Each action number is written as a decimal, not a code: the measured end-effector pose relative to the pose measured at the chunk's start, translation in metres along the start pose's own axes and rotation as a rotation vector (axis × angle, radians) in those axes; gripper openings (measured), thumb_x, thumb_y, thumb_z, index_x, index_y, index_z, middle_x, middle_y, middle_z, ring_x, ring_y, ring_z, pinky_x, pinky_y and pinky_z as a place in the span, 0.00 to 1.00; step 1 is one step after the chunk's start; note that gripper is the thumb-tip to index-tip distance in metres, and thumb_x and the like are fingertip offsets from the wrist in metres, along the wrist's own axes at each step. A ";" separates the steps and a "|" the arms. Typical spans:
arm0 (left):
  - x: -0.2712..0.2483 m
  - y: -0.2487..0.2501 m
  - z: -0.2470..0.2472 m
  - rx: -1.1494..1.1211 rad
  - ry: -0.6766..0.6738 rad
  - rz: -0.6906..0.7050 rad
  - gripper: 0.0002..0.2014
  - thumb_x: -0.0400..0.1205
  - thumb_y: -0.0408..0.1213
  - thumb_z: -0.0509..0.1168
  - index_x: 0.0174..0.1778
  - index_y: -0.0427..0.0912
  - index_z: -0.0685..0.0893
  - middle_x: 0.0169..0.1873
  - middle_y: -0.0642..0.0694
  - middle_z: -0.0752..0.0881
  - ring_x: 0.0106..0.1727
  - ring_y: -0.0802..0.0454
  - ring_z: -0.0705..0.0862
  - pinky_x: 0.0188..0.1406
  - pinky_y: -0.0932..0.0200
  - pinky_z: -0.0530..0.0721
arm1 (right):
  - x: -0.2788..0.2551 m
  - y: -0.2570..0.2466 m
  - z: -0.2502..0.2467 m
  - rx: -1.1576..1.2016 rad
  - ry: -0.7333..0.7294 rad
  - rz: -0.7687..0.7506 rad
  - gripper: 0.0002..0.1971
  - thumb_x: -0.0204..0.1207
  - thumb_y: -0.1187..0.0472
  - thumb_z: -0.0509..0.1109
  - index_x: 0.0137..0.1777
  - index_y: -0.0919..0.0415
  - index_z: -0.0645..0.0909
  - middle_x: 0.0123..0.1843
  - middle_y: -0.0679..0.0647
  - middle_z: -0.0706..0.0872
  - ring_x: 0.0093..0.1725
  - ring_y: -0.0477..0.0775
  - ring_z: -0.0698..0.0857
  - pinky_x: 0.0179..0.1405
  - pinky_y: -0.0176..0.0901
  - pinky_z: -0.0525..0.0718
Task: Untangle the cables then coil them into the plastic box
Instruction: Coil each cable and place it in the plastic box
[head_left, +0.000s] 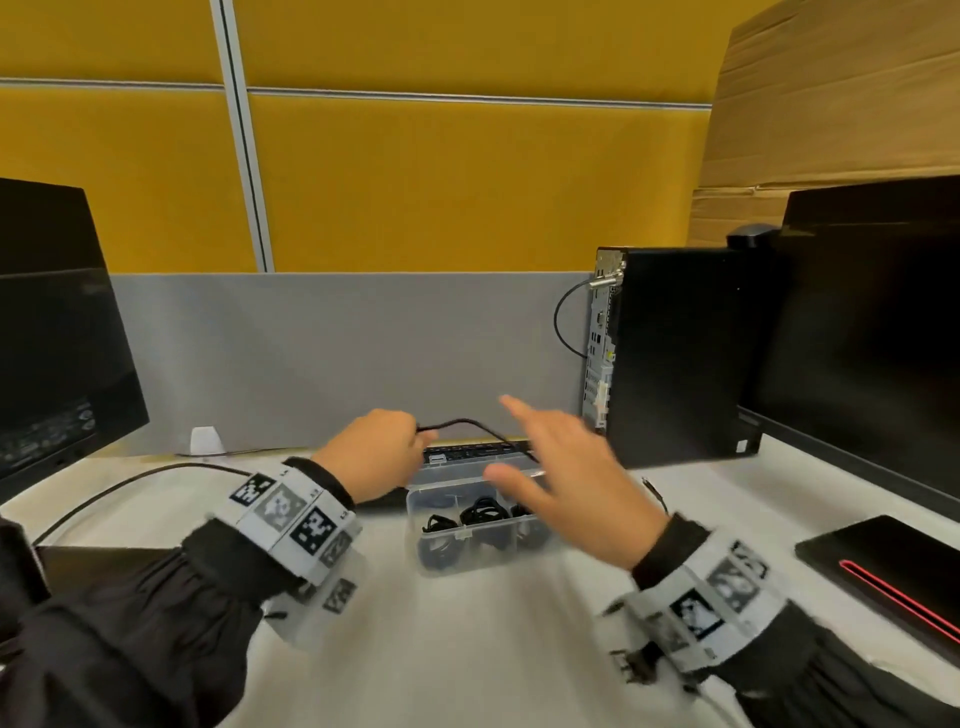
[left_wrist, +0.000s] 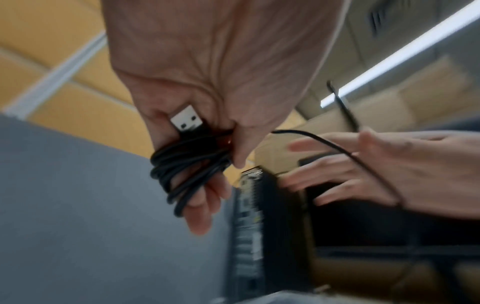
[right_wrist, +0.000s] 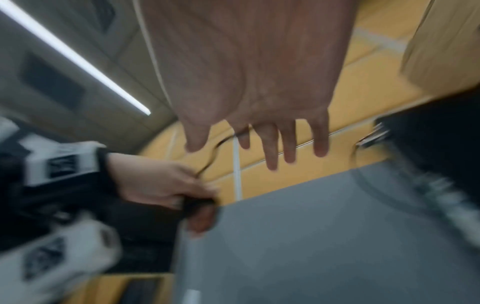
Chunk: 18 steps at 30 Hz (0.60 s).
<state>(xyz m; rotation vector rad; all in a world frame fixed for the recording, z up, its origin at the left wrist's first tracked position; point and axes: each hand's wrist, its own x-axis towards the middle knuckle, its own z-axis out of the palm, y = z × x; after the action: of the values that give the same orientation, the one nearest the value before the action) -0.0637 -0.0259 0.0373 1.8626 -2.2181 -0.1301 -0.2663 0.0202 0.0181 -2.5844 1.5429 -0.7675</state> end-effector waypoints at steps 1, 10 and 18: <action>-0.003 0.008 0.001 -0.071 0.019 0.061 0.16 0.85 0.38 0.55 0.41 0.35 0.84 0.37 0.41 0.88 0.42 0.44 0.87 0.48 0.50 0.84 | 0.000 -0.013 0.005 0.058 -0.033 -0.034 0.27 0.80 0.39 0.52 0.76 0.49 0.63 0.61 0.49 0.80 0.63 0.49 0.75 0.69 0.53 0.71; -0.059 0.049 -0.019 -1.354 -0.293 0.510 0.10 0.80 0.36 0.63 0.38 0.42 0.90 0.36 0.42 0.89 0.38 0.54 0.87 0.43 0.65 0.85 | 0.016 0.007 -0.002 1.012 -0.012 0.114 0.16 0.85 0.50 0.54 0.41 0.58 0.74 0.23 0.50 0.67 0.17 0.43 0.61 0.14 0.32 0.58; -0.022 0.045 -0.013 -1.115 0.306 0.390 0.13 0.87 0.35 0.53 0.51 0.41 0.83 0.50 0.42 0.88 0.58 0.43 0.85 0.64 0.53 0.79 | -0.030 -0.018 0.018 0.363 -0.455 -0.135 0.15 0.84 0.44 0.51 0.39 0.50 0.64 0.34 0.45 0.70 0.33 0.43 0.68 0.39 0.41 0.69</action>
<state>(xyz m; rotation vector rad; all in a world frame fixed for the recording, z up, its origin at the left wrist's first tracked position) -0.1000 0.0054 0.0565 0.7736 -1.6530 -0.7585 -0.2557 0.0504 -0.0045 -2.3835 1.0049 -0.3784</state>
